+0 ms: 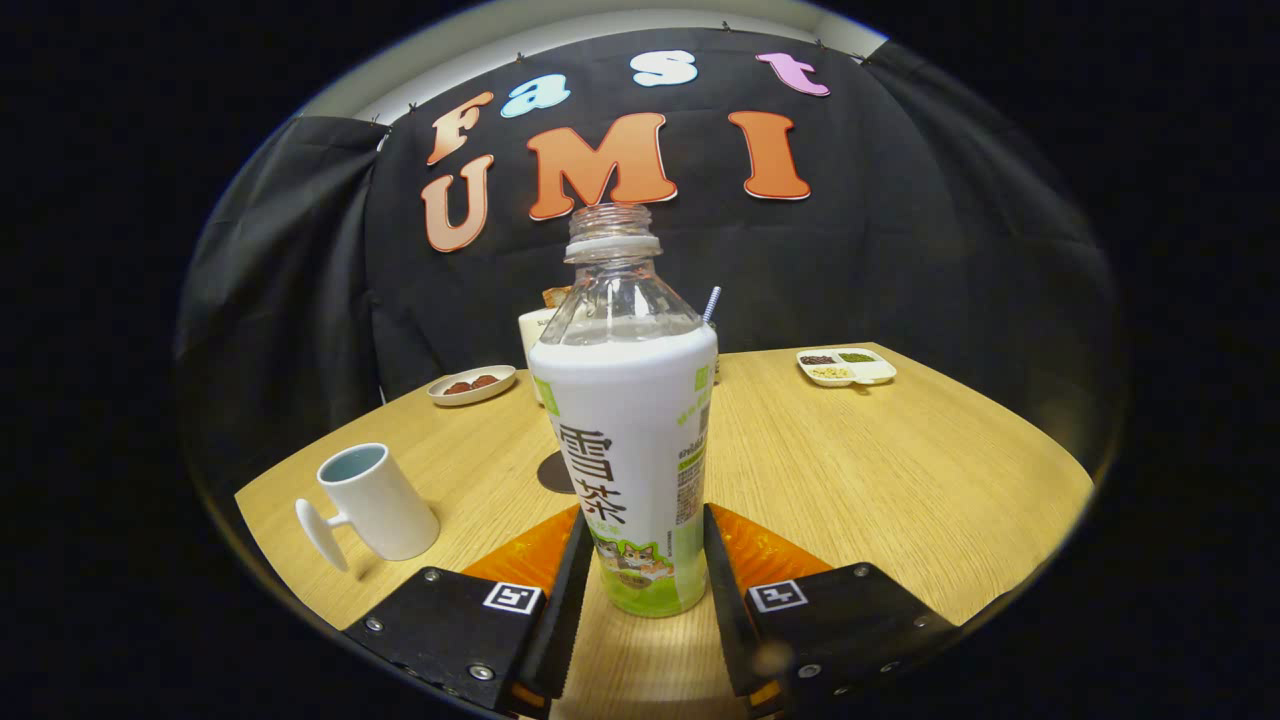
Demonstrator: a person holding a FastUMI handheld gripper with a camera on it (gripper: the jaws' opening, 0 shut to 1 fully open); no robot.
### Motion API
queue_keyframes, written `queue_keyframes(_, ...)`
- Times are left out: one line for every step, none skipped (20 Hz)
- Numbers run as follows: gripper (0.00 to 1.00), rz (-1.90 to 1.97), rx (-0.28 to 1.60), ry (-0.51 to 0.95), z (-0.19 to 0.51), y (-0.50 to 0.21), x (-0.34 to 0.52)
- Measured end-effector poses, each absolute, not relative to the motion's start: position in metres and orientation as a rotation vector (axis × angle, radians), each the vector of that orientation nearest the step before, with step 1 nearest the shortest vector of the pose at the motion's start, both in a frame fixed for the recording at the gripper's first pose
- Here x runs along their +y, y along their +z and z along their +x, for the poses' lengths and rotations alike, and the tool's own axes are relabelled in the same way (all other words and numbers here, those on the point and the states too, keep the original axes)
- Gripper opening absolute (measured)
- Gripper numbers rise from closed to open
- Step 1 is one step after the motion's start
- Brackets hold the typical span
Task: Take the bottle from table, then pour the juice into the cup, finally place the bottle on the coaster
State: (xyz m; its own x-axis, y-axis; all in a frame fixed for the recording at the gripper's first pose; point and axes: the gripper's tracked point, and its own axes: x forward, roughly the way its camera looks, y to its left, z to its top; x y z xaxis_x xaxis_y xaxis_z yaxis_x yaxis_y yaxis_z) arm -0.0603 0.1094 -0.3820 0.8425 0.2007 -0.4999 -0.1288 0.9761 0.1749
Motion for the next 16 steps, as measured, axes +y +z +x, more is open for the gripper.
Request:
queue_keyframes(0.61, 0.117, 0.531, 0.181, -0.058, -0.378, 0.112)
queue_keyframes(0.61, 0.089, 0.518, 0.185, -0.056, -0.375, 0.113)
queue_keyframes(0.61, 0.051, 0.504, 0.183, -0.054, -0.370, 0.115)
queue_keyframes(0.61, 0.007, 0.490, 0.178, -0.051, -0.367, 0.115)
queue_keyframes(0.61, -0.037, 0.480, 0.175, -0.047, -0.365, 0.117)
queue_keyframes(0.61, -0.070, 0.473, 0.170, -0.045, -0.363, 0.118)
queue_keyframes(0.61, -0.100, 0.467, 0.167, -0.042, -0.361, 0.119)
queue_keyframes(0.61, -0.130, 0.459, 0.163, -0.040, -0.359, 0.120)
queue_keyframes(0.61, -0.162, 0.449, 0.164, -0.037, -0.357, 0.121)
queue_keyframes(0.61, -0.196, 0.438, 0.168, -0.035, -0.355, 0.124)
queue_keyframes(0.61, -0.234, 0.428, 0.174, -0.033, -0.352, 0.127)
queue_keyframes(0.61, -0.273, 0.416, 0.182, -0.032, -0.350, 0.130)
queue_keyframes(0.61, -0.315, 0.404, 0.190, -0.030, -0.348, 0.134)
queue_keyframes(0.61, -0.358, 0.390, 0.198, -0.028, -0.346, 0.136)
queue_keyframes(0.61, -0.406, 0.372, 0.202, -0.028, -0.343, 0.139)
queue_keyframes(0.61, -0.460, 0.353, 0.205, -0.026, -0.341, 0.142)
